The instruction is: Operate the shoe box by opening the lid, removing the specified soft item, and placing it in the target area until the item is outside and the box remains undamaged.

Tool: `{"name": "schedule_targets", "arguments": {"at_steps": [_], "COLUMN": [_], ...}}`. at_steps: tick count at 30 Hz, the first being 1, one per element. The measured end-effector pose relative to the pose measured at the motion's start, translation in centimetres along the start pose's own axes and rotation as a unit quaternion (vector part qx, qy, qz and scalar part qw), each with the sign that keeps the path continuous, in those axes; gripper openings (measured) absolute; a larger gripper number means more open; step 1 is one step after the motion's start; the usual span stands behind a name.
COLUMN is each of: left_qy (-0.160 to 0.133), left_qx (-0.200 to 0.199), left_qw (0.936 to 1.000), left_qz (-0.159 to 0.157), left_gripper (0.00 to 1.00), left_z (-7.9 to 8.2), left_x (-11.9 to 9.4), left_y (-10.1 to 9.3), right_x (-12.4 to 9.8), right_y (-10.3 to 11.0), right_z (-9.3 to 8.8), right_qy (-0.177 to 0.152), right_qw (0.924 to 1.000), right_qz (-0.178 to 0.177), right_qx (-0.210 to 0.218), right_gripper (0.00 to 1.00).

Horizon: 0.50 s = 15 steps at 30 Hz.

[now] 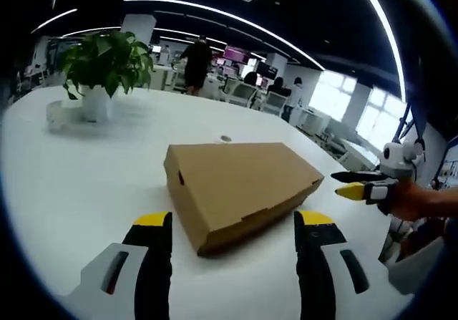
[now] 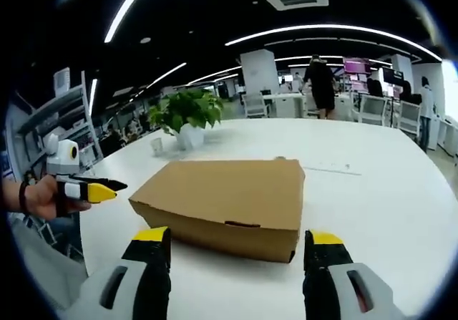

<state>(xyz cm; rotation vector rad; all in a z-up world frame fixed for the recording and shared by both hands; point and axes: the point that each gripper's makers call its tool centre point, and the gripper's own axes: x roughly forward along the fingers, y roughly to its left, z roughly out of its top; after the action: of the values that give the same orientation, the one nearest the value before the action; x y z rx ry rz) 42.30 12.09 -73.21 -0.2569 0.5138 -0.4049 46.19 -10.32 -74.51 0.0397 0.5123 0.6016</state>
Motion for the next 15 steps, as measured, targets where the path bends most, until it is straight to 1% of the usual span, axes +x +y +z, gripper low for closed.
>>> {"name": "schedule_targets", "arguments": {"at_steps": [3,7,10,15], "left_qy": [0.005,0.007,0.009,0.019], "left_qx": [0.002,0.002,-0.001,0.004], "left_qw": [1.0,1.0,1.0,0.9998], "left_qz": [-0.001,-0.001,-0.001,-0.002], "left_gripper": [0.71,0.71,0.71,0.7], "left_z": [-0.1,0.0,-0.2,-0.6], "left_x": [0.7,1.4,2.4,3.3], "left_y": [0.2,0.5,1.0,0.9], "right_x": [0.7,1.8,2.4,3.5], "right_y": [-0.5,-0.8,-0.8,-1.1], "right_z": [-0.1,-0.1,0.0,0.0], "right_qy": [0.004,0.008,0.007,0.01], "right_qw": [1.0,0.9999,0.9998,0.9997], "right_qz": [0.002,0.009,0.012,0.015], "right_qx": [0.006,0.006,0.011,0.017], "right_gripper": [0.75,0.75,0.75,0.74]}}
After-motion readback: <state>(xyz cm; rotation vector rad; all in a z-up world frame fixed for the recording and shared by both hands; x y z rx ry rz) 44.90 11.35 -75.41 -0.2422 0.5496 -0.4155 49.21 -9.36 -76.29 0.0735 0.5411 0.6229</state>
